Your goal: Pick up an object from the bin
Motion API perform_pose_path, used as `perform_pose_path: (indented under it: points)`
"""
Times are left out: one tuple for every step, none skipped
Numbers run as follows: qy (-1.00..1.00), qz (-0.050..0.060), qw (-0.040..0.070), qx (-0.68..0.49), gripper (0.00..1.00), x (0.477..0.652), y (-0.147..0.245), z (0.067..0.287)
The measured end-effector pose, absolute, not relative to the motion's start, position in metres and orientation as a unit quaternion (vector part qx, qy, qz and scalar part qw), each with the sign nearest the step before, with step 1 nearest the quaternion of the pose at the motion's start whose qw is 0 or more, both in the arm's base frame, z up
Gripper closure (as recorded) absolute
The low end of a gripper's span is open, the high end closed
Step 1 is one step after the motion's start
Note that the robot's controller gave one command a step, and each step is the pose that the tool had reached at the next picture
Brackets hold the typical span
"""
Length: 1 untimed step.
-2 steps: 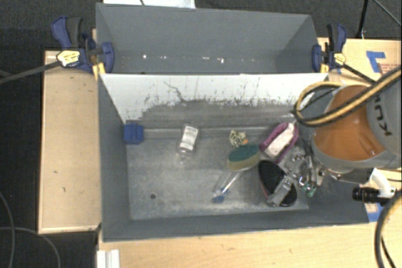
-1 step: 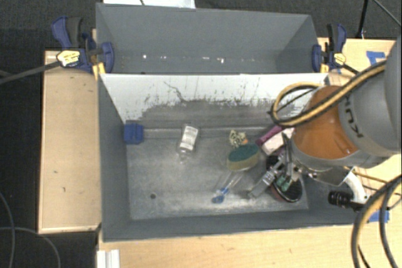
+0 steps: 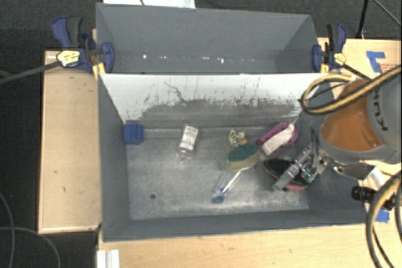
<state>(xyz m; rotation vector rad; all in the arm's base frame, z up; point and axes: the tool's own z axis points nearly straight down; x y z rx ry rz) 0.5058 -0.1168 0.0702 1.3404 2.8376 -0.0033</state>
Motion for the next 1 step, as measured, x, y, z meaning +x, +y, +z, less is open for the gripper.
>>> perform_pose_path:
  points:
    - [0.906,0.0,0.001,0.424,1.0,0.5063,-0.1136,0.0706]
